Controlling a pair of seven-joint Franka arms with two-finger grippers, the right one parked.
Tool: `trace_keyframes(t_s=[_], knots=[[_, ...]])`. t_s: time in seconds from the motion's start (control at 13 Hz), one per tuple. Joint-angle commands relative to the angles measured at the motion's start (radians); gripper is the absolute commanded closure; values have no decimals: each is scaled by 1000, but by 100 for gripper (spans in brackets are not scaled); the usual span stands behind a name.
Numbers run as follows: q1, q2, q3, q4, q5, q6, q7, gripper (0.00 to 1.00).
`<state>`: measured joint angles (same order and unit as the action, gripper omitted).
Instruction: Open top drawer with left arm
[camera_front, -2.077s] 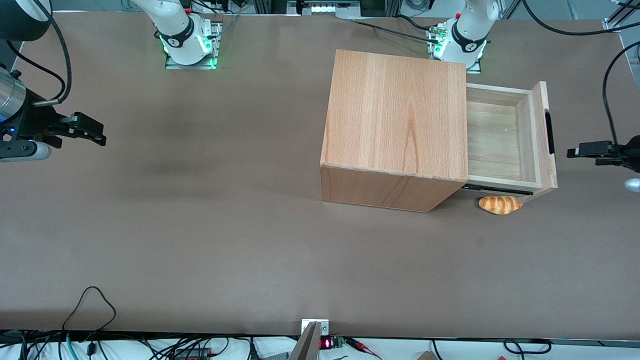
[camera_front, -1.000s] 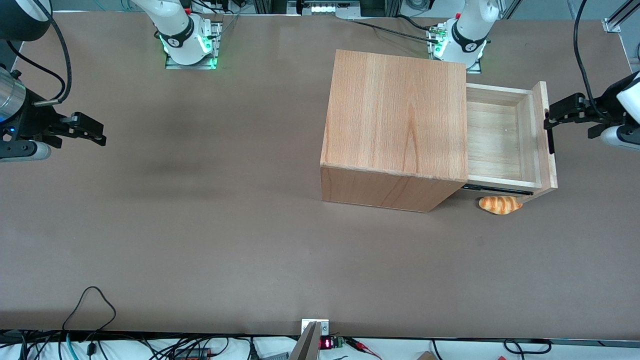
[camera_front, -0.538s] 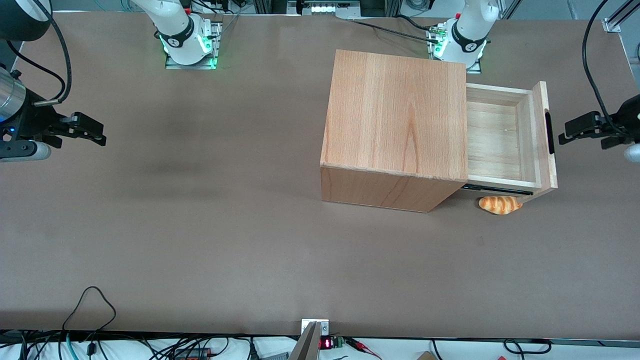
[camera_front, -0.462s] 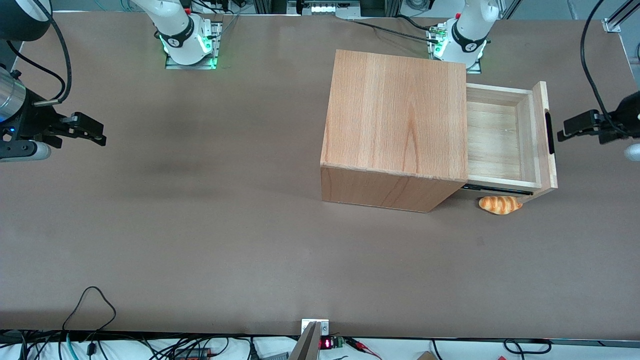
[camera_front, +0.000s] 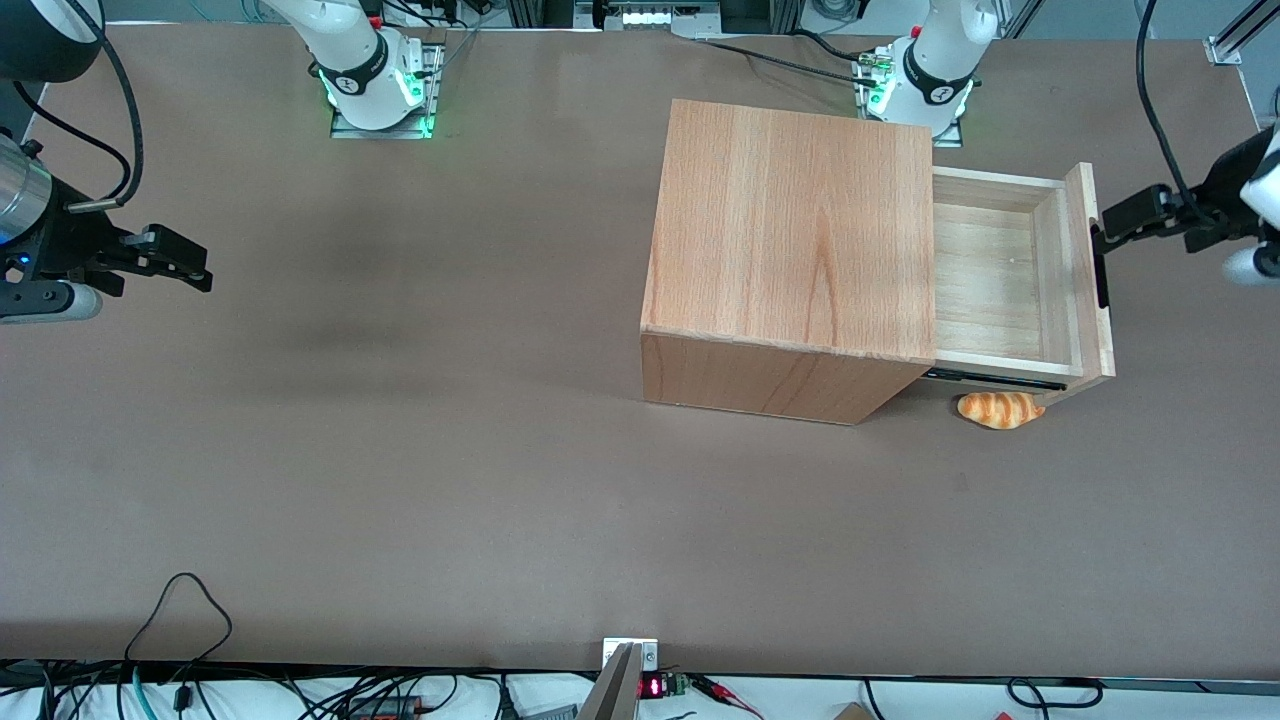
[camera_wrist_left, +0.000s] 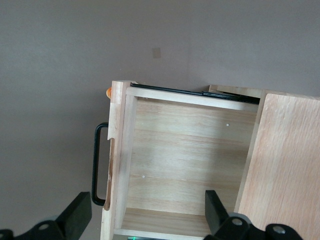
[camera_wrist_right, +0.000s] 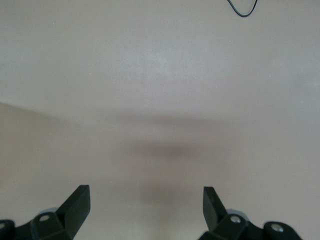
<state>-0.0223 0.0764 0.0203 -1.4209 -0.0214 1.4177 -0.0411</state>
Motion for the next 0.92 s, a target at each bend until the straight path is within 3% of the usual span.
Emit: trace_keyframes(t_s=[0.0, 0.15, 0.38, 0.85], knots=[[22, -81, -13, -119, 23, 88, -6, 0], [27, -164, -11, -269, 21, 211, -5, 0], [31, -135, 4, -173, 23, 111, -11, 0], [41, -56, -10, -89, 5, 106, 27, 0]])
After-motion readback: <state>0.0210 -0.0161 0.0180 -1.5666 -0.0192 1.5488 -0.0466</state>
